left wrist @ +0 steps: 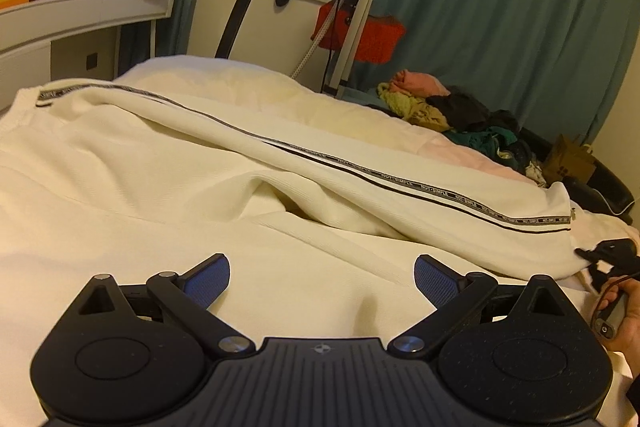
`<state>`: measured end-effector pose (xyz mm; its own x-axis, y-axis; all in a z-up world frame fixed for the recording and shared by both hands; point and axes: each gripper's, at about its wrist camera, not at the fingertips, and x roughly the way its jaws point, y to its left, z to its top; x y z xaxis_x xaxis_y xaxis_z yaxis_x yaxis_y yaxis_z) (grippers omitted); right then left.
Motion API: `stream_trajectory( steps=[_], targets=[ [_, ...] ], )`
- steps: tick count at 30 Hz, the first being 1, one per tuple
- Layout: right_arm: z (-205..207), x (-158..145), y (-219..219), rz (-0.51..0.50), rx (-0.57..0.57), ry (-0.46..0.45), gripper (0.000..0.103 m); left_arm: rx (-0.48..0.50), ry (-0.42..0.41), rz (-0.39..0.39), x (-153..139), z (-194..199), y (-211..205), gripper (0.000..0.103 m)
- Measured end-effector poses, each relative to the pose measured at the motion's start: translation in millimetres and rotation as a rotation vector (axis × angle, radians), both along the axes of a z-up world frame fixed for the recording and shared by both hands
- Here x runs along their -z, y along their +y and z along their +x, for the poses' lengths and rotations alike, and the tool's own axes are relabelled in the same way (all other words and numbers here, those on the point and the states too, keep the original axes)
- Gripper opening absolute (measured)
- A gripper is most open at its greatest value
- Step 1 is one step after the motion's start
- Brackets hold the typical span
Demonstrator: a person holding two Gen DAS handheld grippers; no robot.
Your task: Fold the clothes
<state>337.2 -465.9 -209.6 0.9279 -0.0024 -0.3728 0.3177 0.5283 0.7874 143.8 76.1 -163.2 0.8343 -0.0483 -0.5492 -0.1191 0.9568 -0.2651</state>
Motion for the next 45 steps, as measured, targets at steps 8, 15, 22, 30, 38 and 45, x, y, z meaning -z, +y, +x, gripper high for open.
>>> stream_trajectory(
  steps=[8, 15, 22, 30, 38, 45],
  targets=[
    [-39.3, -29.1, -11.4, -0.164, 0.096, 0.036, 0.005, 0.025, -0.002, 0.019, -2.3, 3.6, -3.0, 0.100],
    [-46.1, -21.1, -4.7, -0.285, 0.061, 0.196, 0.012, 0.037, -0.067, 0.081, -19.2, -20.4, -6.2, 0.100],
    [-105.7, -99.2, 62.8, -0.513, -0.050, 0.149, 0.076, 0.060, -0.138, 0.135, -38.6, -38.5, -18.5, 0.100],
    [-211.0, -150.1, 154.0, -0.660, -0.312, -0.042, 0.083, 0.089, -0.164, 0.083, -58.1, -72.0, -12.3, 0.100],
    [-254.0, -146.1, 186.9, -0.723, -0.388, -0.061, 0.083, 0.061, -0.109, 0.079, -58.2, -104.9, -1.5, 0.100],
    [-256.4, -146.1, 193.1, -0.710, -0.392, -0.058, 0.083, -0.076, 0.045, 0.066, -47.7, -111.7, 36.2, 0.100]
  ],
)
